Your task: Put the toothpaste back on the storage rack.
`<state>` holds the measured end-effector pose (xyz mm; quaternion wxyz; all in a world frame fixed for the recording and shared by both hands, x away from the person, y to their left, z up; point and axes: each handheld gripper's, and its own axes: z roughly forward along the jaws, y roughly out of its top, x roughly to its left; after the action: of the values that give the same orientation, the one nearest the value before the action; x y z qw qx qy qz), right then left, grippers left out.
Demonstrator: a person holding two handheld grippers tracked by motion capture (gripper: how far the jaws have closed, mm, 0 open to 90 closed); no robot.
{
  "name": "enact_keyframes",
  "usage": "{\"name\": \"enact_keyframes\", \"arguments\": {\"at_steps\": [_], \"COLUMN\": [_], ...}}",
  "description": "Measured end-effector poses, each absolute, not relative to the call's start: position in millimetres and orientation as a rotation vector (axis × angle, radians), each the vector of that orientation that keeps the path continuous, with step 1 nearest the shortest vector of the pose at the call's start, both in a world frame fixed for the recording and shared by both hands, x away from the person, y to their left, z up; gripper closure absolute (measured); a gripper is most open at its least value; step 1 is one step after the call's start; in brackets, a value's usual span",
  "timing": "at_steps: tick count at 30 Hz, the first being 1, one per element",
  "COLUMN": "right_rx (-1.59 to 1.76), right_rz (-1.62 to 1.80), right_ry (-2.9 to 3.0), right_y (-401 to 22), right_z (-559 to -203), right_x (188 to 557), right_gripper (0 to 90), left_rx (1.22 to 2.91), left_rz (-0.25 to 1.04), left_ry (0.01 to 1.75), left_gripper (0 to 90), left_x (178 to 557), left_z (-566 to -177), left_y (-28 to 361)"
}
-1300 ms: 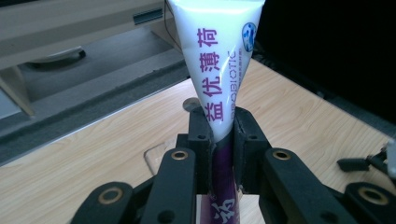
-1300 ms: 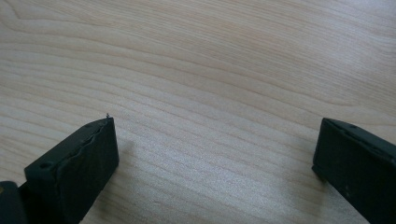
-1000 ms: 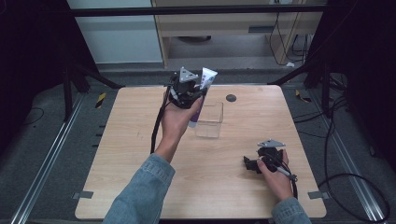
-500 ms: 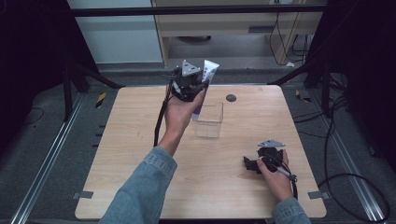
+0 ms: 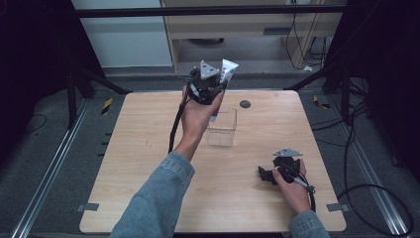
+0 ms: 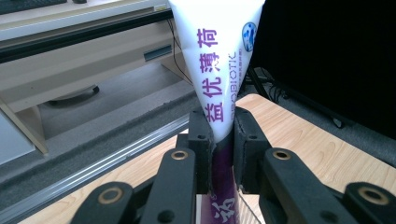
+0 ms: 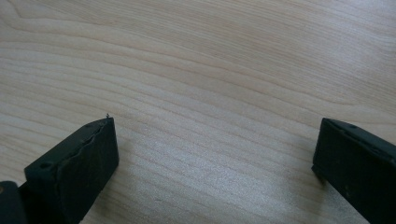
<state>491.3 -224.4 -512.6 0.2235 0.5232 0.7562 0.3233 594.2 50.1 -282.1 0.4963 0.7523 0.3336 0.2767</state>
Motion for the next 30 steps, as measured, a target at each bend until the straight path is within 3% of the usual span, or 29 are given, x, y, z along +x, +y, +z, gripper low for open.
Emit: {"name": "enact_keyframes", "arguments": {"at_steps": [30], "right_rx": [1.446], "right_rz": [0.889], "right_ry": [2.090], "right_y": [-225], "right_z": [-512], "right_x": [491], "right_gripper": [0.4], "left_rx": [1.754], "left_rz": [0.673], "left_ry": [0.842], "left_gripper": [79.0], "left_x": [619], "left_z": [-338], "left_y": [42]}}
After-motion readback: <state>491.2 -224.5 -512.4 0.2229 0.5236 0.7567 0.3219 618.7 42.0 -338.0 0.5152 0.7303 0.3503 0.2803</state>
